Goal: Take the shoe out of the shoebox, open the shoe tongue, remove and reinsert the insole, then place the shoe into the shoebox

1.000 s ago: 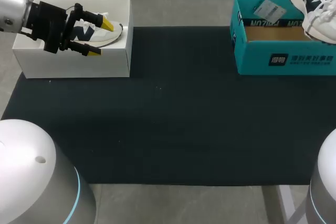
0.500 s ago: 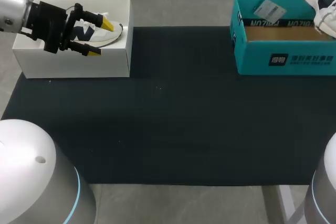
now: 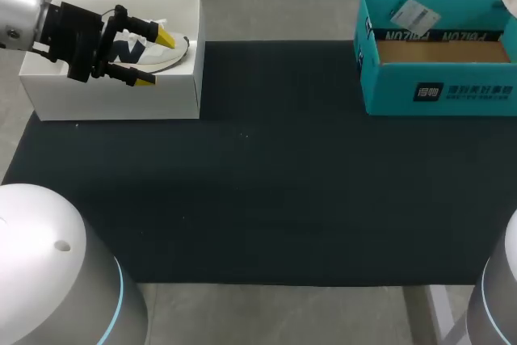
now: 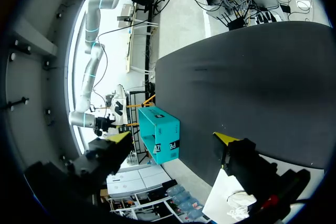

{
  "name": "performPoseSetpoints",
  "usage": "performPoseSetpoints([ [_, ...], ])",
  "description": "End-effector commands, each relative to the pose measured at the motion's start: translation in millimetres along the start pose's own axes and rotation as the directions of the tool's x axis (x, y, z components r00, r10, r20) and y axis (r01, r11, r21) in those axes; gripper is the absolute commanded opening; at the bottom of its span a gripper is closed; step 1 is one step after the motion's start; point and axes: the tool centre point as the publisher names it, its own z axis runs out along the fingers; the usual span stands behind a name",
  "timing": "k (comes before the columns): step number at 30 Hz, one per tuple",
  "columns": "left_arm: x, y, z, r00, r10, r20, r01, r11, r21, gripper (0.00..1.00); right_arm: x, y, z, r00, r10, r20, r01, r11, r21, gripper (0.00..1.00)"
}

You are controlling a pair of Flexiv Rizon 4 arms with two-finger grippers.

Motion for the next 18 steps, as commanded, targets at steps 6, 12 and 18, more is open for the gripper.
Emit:
performPoseSetpoints([
  [6, -0.1, 1.1, 0.1, 1.000, 0.001, -0.004, -0.001, 1.000, 0.002, 1.00, -12.3, -16.1, 30.7, 0.993, 0.112, -0.032, -0.111, 0.993, 0.034, 0.00],
  [12, -0.1, 1.1, 0.1, 1.000, 0.001, -0.004, -0.001, 1.000, 0.002, 1.00, -17.3, -25.0, 35.7, 0.887, 0.461, -0.021, -0.457, 0.885, 0.092, 0.00],
  [18, -0.1, 1.1, 0.1, 1.000, 0.001, -0.004, -0.001, 1.000, 0.002, 1.00, -11.1, -35.0, 37.2, 0.605, 0.796, 0.011, -0.785, 0.594, 0.178, 0.00],
])
